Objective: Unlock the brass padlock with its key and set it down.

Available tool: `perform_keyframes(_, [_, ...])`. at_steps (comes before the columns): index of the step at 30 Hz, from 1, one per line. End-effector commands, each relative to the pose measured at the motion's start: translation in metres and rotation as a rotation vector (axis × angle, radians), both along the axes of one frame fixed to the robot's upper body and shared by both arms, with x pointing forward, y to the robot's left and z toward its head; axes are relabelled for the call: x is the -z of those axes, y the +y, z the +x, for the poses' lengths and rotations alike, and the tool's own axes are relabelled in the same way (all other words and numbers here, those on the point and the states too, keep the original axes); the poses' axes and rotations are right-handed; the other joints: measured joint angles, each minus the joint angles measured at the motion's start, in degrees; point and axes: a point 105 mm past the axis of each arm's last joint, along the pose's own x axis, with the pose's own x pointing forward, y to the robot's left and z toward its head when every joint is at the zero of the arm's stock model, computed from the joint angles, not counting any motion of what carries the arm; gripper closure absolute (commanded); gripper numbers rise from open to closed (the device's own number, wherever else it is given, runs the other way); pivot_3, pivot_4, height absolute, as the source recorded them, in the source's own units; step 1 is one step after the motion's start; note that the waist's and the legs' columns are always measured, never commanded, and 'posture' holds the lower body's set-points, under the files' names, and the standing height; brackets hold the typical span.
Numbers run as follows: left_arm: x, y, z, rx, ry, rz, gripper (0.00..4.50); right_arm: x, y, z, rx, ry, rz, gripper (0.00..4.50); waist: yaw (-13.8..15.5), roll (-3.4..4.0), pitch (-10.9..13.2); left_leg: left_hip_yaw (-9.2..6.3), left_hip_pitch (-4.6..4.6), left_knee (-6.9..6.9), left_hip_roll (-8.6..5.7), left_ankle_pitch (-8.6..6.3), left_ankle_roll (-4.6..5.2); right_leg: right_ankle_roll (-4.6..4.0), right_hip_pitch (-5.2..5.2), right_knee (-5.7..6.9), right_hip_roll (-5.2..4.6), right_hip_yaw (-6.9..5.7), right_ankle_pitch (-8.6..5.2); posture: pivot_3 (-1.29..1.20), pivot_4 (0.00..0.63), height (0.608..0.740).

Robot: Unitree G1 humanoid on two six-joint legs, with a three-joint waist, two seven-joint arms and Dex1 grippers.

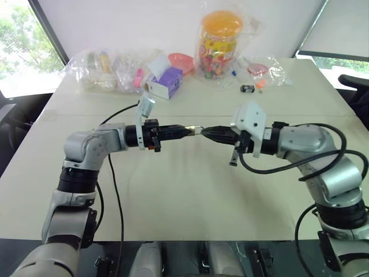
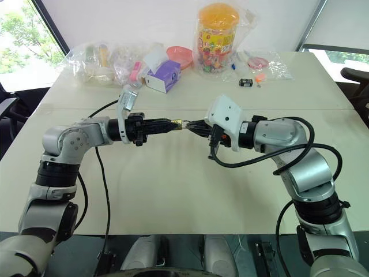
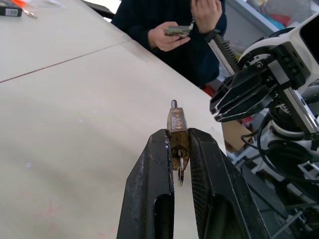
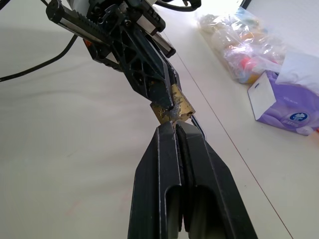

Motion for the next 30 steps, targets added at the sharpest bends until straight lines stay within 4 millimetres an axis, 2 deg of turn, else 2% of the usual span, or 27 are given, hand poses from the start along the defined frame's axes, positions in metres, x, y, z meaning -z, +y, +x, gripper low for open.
perform_keyframes(1, [-0.015, -0.003, -0.011, 0.070, -0.058, -0.013, 4.50, -0.010, 0.001, 0.003, 0.003, -0.060, 0.013, 4.47, 0.00, 0.00, 0.00, 0.00, 0.00, 0.00, 0.00, 0.00, 0.00, 0.00, 0.00, 0.00, 0.01, 0.00, 0.00, 0.00, 0.150, 0.740])
perform_keyframes(12, [-0.022, -0.003, -0.017, 0.102, -0.060, -0.041, 4.50, 0.001, -0.003, 0.013, 0.023, -0.062, -0.002, 4.47, -0.01, 0.00, 0.00, 0.00, 0.00, 0.00, 0.00, 0.00, 0.00, 0.00, 0.00, 0.00, 0.01, 0.00, 0.00, 0.00, 0.150, 0.740])
perform_keyframes(25, [-0.021, -0.003, -0.011, 0.074, -0.061, -0.044, 4.50, 0.012, -0.001, 0.003, -0.014, -0.026, -0.024, 4.47, 0.00, 0.00, 0.00, -0.01, 0.00, -0.01, 0.00, 0.00, 0.00, 0.00, 0.00, -0.01, 0.01, 0.00, 0.00, 0.00, 0.150, 0.740])
perform_keyframes(30, [-0.015, -0.004, -0.009, 0.062, -0.060, -0.030, 4.50, 0.022, -0.021, 0.005, 0.051, -0.038, -0.098, 4.47, 0.11, 0.00, 0.00, -0.01, -0.01, -0.01, 0.00, 0.00, 0.01, 0.00, 0.00, -0.02, 0.01, 0.00, 0.00, 0.00, 0.150, 0.740])
